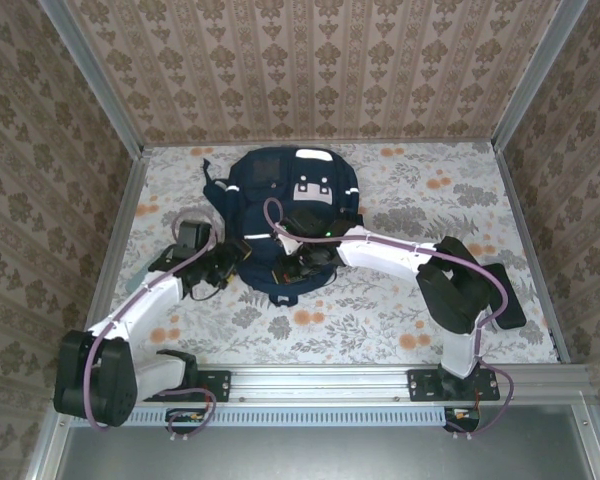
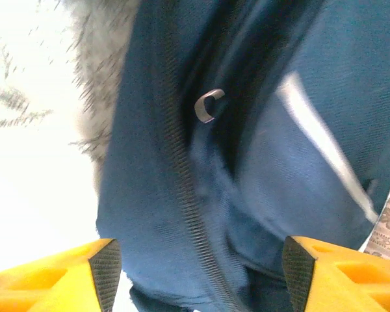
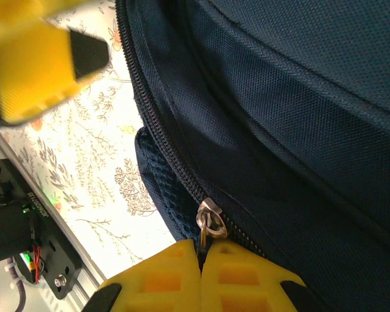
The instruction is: Pack books, pencil case, and school supplies into a backpack
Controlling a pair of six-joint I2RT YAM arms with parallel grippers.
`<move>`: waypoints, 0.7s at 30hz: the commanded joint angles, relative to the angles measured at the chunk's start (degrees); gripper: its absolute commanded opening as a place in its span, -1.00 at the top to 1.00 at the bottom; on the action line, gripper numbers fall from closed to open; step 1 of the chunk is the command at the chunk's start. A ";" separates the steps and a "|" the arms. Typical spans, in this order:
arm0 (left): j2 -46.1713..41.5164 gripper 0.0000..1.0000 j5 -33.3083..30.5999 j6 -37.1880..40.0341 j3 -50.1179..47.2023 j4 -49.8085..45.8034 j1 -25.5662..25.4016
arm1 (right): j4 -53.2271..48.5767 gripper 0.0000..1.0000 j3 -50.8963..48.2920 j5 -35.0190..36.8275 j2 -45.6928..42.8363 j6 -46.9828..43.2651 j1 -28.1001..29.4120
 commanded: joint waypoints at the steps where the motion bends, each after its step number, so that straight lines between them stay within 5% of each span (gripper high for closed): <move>1: -0.70 -0.34 2.30 -4.97 -0.95 2.99 -0.89 | 2.43 1.00 0.86 -2.02 -0.27 0.77 -0.24; 13: 8.99 -0.12 3.30 -4.96 2.14 7.94 -3.24 | 1.67 1.00 -2.13 -4.66 -2.28 -1.18 0.29; 21: 11.72 0.54 0.58 -3.56 1.79 6.33 -3.82 | -9.23 1.00 -3.98 9.99 -6.21 -3.07 0.61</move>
